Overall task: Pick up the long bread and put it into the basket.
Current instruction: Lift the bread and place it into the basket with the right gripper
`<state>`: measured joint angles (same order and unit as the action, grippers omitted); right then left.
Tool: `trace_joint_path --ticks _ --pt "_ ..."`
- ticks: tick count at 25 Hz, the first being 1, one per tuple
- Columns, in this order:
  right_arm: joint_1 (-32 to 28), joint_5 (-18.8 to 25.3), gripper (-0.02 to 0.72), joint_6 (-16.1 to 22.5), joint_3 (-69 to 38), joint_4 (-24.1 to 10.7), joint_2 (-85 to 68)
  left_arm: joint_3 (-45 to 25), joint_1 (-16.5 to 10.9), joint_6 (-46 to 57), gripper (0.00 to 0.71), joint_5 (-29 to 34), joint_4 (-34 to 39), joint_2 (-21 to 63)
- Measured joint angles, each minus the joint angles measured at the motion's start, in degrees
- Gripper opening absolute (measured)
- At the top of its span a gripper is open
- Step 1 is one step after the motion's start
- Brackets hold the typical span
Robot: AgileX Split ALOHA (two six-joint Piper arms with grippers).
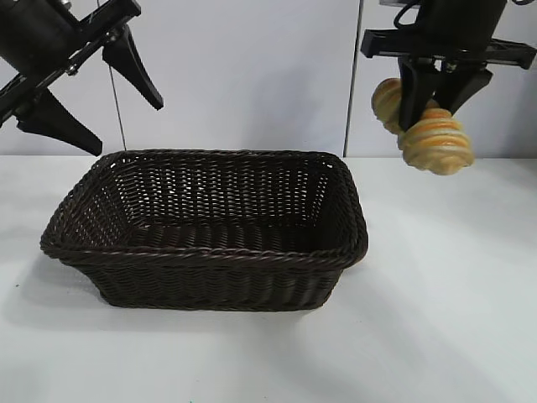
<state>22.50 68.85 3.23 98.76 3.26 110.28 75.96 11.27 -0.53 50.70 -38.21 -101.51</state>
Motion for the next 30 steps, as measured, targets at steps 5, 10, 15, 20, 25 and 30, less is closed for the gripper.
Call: trace_joint_path --ticks 5,10,15,20,25,30 --pt "4.88 -2.89 0.222 0.05 0.00 0.44 0.00 0.00 0.00 0.00 0.550 0.00 0.00 0.00" --pt "8.57 -7.39 0.222 -3.23 0.00 0.64 0.00 0.00 0.00 0.00 0.550 0.05 0.00 0.00" --pt "9.32 -9.82 0.222 -9.41 0.00 1.49 1.53 0.00 0.00 0.00 0.550 0.11 0.00 0.00" --pt "9.32 -10.25 0.222 -10.19 0.00 2.87 5.61 0.00 0.00 0.00 0.550 0.11 0.00 0.00" --pt "9.32 -11.85 0.222 -10.38 0.00 3.81 8.90 0.00 0.00 0.00 0.550 0.11 0.00 0.00" --pt "9.32 -13.05 0.246 -10.38 0.00 4.11 9.48 0.00 0.00 0.00 0.550 0.13 0.00 0.00"
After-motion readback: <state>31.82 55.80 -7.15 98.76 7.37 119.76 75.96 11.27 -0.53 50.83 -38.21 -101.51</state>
